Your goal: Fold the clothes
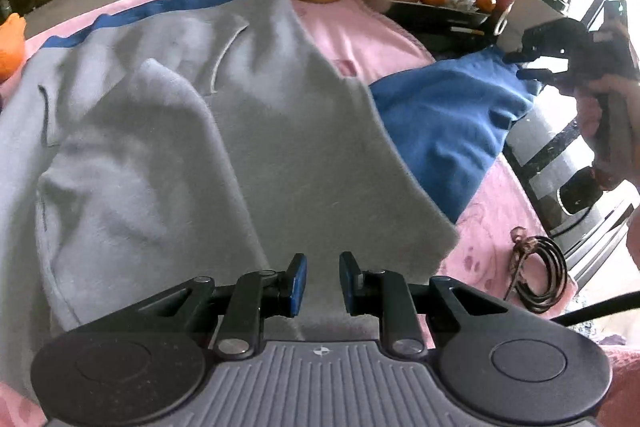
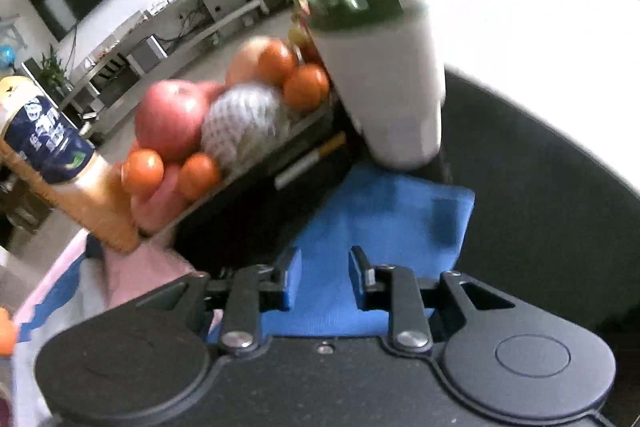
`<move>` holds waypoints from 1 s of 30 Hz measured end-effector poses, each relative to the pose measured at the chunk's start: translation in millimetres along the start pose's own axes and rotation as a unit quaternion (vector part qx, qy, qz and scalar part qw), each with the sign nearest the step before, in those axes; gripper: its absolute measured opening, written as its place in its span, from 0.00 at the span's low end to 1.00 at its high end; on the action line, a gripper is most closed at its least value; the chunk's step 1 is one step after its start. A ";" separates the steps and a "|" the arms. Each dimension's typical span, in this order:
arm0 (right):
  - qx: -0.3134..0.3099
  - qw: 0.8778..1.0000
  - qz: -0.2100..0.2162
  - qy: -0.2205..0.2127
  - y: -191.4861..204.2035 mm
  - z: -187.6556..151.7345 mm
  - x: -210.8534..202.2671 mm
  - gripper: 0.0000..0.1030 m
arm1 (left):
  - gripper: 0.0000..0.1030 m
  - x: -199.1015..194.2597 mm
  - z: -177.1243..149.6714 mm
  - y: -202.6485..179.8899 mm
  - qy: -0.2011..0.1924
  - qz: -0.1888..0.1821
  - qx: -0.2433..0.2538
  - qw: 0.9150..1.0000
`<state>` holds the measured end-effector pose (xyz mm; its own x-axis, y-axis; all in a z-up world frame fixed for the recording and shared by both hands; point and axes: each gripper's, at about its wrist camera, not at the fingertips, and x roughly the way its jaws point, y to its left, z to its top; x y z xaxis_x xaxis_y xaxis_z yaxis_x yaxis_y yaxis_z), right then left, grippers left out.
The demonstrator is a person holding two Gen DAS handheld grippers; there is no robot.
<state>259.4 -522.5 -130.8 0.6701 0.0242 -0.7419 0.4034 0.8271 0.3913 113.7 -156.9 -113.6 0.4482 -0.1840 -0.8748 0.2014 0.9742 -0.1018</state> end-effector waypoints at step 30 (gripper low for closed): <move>-0.005 0.995 0.103 -0.007 58.2 -38.6 -108.0 0.42 | 0.21 -68.0 -30.9 76.7 -0.050 0.036 -0.067 0.996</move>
